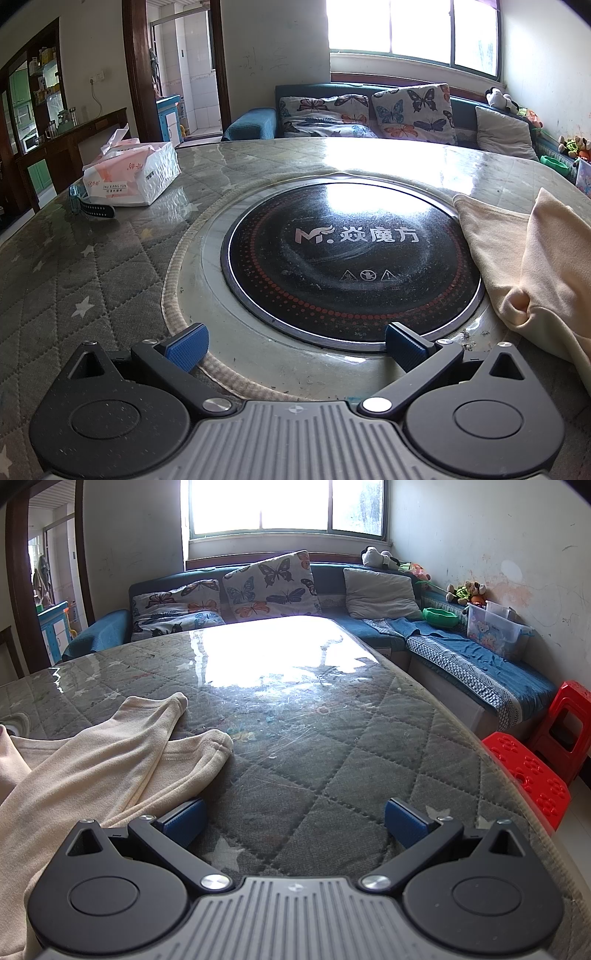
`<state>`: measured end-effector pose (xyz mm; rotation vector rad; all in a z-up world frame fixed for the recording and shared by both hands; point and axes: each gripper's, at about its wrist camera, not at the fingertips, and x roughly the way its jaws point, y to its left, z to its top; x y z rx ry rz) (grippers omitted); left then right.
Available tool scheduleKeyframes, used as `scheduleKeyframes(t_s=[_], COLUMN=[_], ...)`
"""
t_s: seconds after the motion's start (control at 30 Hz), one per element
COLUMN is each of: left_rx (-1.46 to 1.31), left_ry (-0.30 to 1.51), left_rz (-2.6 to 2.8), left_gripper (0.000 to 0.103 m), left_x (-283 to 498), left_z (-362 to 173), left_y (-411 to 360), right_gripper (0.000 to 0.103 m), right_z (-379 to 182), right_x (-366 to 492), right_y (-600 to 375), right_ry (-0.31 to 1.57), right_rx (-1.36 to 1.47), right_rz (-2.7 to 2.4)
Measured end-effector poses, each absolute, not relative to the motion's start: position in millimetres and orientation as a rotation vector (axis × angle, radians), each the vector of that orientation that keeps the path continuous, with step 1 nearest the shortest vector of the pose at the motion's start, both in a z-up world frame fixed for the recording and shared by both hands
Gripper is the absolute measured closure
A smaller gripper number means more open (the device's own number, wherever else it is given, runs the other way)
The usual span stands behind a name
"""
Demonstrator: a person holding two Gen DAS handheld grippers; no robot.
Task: Fold clothes
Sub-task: 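Move both grippers toward the crumpled cream sweatshirt on the table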
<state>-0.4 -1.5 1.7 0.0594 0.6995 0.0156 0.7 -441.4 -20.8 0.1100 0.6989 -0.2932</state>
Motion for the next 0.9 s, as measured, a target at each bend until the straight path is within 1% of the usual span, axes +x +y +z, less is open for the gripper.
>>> scheduleKeyframes(t_s=[0.47,0.9], left_rx=[0.046,0.030], left_ry=[0.717,0.715], left_rz=[-0.013,-0.078], left_gripper=[0.000,0.000], left_x=[-13.9,-46.9], left_z=[22.3,40.7], left_y=[-27.2,-62.8], right_gripper=[0.000,0.000], right_z=[-12.7,12.2], right_x=[-19.8,-78.7], right_y=[-441.8,-419.7], right_ry=[0.708,0.667], right_rx=[0.087,0.049], right_rz=[-0.259,-0.164])
